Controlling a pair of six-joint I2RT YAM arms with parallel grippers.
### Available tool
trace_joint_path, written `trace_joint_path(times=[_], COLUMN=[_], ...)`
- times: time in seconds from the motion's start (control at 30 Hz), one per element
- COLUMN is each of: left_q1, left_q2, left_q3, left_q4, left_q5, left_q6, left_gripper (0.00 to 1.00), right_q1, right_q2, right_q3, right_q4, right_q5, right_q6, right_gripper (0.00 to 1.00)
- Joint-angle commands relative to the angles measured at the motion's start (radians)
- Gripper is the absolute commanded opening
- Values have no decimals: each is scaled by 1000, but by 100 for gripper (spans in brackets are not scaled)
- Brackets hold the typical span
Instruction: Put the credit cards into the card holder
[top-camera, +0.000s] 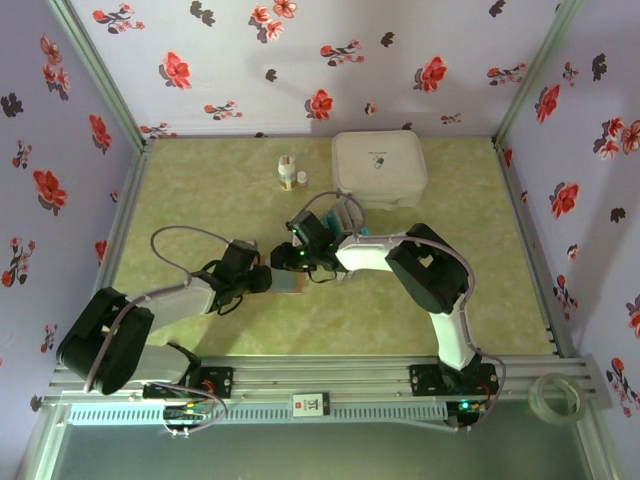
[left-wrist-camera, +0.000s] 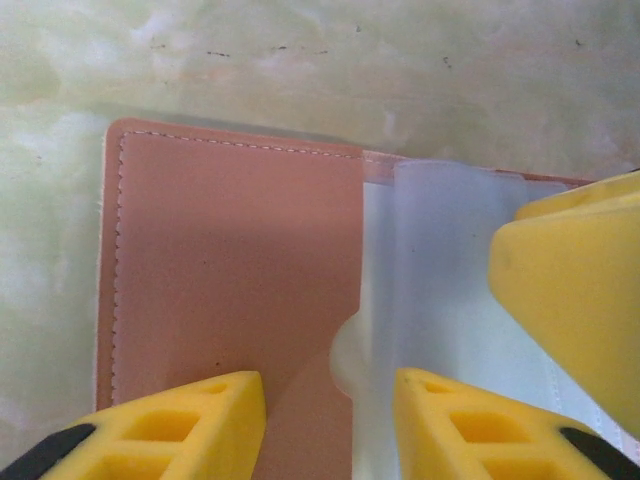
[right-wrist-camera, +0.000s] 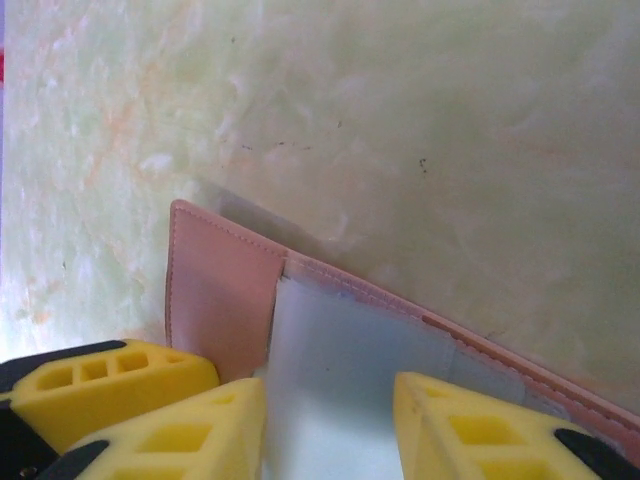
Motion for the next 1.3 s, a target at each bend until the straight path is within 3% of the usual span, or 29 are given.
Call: trace_joint_path(times=[0.0, 0.3, 0.7, 1.1, 1.27], left_q1=[-14, -17, -19, 61, 96], left_q2=[65, 85, 66, -357, -460], left_q3=[-28, -26, -22, -23, 3], left_q4=[-49, -38, -50, -210, -274], left_q5=[17, 16, 15, -109, -117], left_q6=[-6, -6, -10, -115, -129], left_gripper=[40, 39, 40, 68, 74], right_q1=[-15, -17, -7, 25, 50], right_q2=[-49, -116, -73, -38, 24], right_q3=[-6, -86, -72, -14, 49], right_q4=[-12, 27, 81, 176, 182], right_q5=[5, 56, 1, -56, -63], right_q6=[4, 34, 75, 188, 209], right_gripper=[42, 46, 47, 48, 48])
